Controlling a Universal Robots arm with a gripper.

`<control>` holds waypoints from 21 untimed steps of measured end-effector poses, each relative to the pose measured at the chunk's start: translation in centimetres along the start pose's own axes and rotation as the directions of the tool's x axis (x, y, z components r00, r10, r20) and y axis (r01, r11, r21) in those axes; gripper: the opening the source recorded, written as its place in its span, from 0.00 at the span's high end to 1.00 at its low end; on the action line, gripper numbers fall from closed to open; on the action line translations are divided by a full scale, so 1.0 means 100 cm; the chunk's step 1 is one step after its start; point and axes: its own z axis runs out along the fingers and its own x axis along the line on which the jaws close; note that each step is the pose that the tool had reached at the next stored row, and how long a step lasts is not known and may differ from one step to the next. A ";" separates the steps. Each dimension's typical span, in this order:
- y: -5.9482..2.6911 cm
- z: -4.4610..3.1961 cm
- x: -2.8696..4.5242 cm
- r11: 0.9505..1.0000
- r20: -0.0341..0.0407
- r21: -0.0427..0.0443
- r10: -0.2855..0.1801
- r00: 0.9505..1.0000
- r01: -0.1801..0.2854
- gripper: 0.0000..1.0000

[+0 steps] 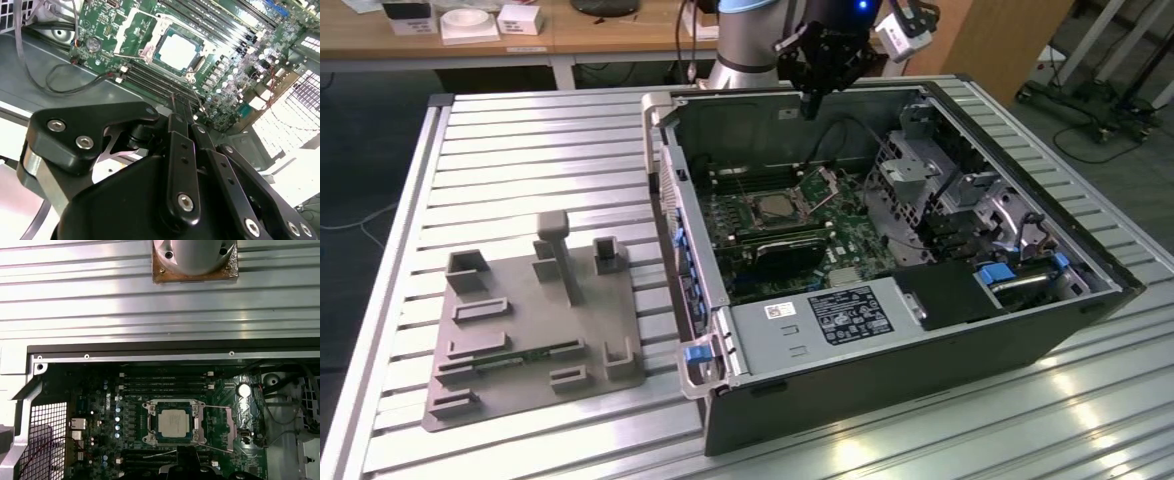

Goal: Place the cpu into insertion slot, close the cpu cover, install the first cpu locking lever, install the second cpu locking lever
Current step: 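Close the cpu cover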

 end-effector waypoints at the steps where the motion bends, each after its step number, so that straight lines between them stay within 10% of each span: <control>1: 0.0000 0.0000 0.0000 1.000 0.000 0.000 0.000 1.000 0.000 0.89; 16: 0.0007 0.0191 -0.0297 1.000 -0.002 0.006 -0.030 1.000 0.030 0.89; 21: 0.0016 0.0278 -0.0495 1.000 -0.003 0.006 -0.030 1.000 0.030 0.89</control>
